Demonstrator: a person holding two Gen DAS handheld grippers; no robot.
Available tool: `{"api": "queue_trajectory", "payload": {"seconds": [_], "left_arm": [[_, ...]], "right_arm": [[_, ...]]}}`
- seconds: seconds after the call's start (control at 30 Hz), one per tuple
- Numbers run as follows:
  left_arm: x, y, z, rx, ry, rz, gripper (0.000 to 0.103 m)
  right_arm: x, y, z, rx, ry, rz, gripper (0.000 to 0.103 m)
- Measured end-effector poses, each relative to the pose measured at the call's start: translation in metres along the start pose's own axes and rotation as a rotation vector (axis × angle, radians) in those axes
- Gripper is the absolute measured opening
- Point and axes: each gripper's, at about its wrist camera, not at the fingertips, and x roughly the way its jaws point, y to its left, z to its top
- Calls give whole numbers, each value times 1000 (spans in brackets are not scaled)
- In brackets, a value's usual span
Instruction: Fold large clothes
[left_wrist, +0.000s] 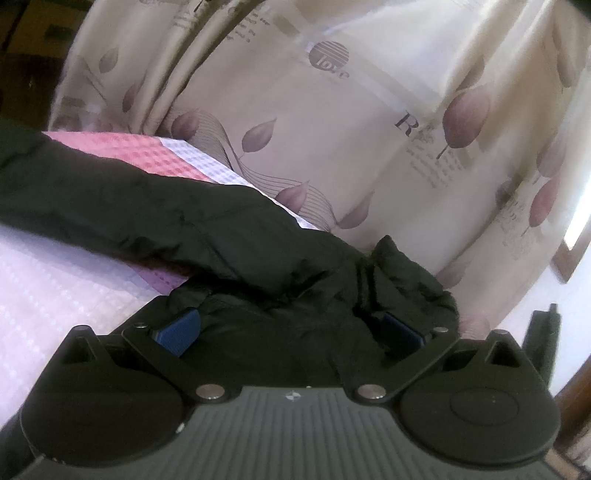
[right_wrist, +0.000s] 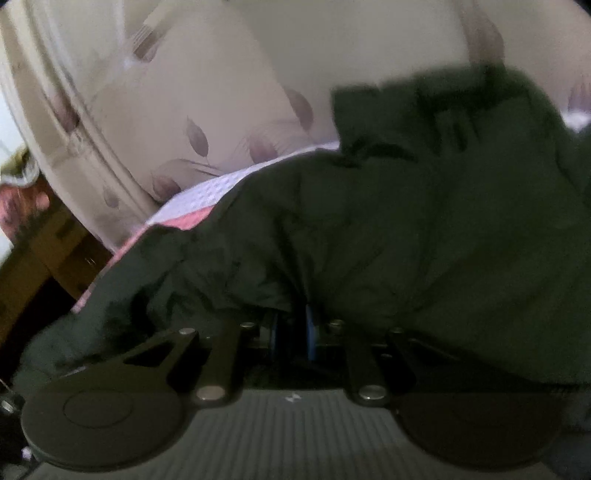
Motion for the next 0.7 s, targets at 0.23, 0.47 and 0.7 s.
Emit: {"api": "queue_trajectory", "payload": {"seconds": [0.23,0.47,0.7], "left_arm": [[-56,33,35,-107,-54,61,103],[-88,119,72,-321,-67,199,102],[-85,190,100,-553,-84,259,95]], "right_arm": [[0,17,-5,-94,-33,-67,16],[-63,35,-27,-67,-175,19,81],[-139,60,-73,-138,-189,166,82]]}}
